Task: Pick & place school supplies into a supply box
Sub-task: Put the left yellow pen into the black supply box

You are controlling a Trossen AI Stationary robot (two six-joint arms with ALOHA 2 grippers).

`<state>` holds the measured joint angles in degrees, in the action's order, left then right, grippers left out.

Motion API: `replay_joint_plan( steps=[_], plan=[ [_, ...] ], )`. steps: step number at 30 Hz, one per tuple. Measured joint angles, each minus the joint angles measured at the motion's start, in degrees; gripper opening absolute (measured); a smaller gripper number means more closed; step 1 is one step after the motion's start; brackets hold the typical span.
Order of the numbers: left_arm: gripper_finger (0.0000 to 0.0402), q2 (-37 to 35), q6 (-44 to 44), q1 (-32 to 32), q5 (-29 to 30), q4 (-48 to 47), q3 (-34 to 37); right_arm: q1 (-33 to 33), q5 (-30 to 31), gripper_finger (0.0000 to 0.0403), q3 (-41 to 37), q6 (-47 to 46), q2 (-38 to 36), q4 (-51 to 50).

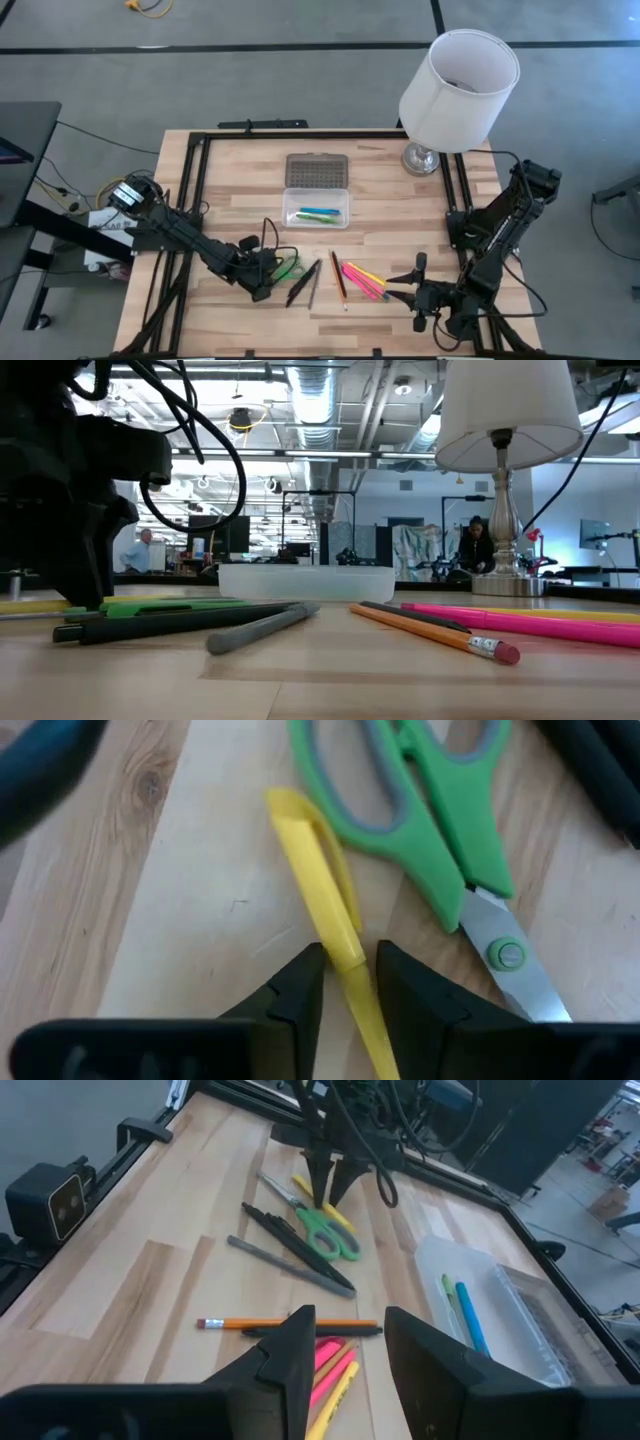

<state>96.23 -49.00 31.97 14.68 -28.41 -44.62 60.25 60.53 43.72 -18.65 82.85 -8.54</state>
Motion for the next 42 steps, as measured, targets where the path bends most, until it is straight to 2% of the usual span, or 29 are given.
replay_joint_plan(
  steps=[7, 16, 25, 42],
  plan=[
    [0.0067, 0.0, -4.64, -0.04, -0.14, -1.64, -0.07, 0.0, -0.37, 0.0118, 0.0, -0.03, 0.0, 0.0],
    [0.0066, -0.07, -10.65, -0.04, -0.82, -4.23, -0.29, 0.0, -0.46, 0.0118, 0.0, -1.03, 0.0, -0.41],
    [0.0066, -0.99, -8.97, -0.04, -3.68, -6.25, -0.37, 0.0, -0.57, 0.0118, 0.0, -3.02, -0.02, -1.7],
    [0.0066, -2.38, -8.48, -0.11, -4.51, -8.06, 0.01, 0.0, -0.66, 0.0118, 0.0, -3.44, -0.02, -1.95]
  ],
)
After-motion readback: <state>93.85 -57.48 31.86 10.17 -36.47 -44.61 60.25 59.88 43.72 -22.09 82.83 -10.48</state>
